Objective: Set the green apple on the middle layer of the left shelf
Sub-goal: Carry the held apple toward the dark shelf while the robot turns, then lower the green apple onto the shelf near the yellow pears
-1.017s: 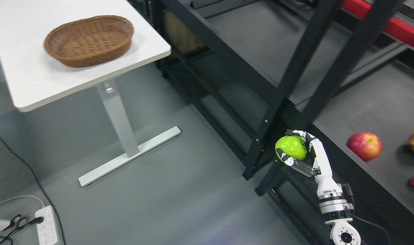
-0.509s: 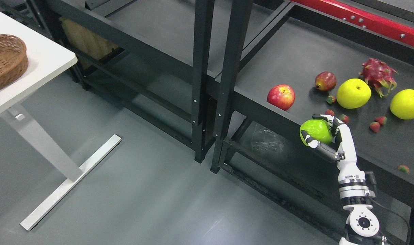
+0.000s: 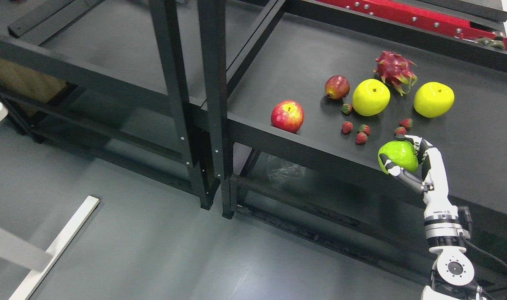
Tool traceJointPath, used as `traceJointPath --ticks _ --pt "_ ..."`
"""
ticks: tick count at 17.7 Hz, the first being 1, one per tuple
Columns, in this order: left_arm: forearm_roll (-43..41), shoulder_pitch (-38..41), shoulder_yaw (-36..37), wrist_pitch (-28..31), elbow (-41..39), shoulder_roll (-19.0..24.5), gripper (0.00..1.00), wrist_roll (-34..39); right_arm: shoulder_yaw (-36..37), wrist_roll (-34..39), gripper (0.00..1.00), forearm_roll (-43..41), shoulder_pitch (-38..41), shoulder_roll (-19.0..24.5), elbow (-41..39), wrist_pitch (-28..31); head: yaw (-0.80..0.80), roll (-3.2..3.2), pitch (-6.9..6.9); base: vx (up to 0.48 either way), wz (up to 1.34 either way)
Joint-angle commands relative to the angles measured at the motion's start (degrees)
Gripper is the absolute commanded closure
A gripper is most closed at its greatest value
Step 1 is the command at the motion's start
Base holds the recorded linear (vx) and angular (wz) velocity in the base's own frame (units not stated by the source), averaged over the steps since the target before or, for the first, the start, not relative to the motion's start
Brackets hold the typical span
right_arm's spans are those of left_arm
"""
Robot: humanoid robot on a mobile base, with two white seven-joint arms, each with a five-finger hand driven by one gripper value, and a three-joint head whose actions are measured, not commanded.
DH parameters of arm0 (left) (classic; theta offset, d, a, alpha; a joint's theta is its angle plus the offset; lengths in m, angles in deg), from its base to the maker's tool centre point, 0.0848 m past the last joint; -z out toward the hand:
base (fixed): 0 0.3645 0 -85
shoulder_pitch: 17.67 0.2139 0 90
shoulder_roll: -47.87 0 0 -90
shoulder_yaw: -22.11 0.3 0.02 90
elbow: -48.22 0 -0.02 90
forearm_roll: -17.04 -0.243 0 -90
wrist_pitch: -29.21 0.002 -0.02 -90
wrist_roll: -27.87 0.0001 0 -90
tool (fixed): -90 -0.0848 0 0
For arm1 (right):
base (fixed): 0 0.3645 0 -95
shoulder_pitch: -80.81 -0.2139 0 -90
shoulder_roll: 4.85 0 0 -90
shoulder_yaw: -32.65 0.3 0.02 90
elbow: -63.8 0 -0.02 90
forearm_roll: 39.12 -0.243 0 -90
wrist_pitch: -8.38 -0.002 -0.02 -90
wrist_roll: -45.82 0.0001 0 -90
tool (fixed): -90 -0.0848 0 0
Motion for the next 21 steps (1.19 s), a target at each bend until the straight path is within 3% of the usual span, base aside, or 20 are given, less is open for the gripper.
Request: traceJointPath --ticks 1,9,21 --pt "0.0 0.01 0.0 -0.02 0.0 1.0 0.0 0.0 1.58 0.03 0.97 0.01 -0.22 -1.2 -0.06 0.15 0.0 0.0 0.0 0.162 -0.48" --pt "0.0 0.01 0.0 -0.02 0.0 1.0 0.0 0.0 1.14 0.03 0.97 0.09 -0.57 -0.44 0.03 0.24 0.0 0.0 -0.02 0.23 -0.27" --pt "0.0 0.01 0.0 -0.02 0.0 1.0 0.0 0.0 -1.32 2.83 0.98 0.27 0.14 -0.44 0.38 5.07 0.0 0.0 -0.02 0.162 0.0"
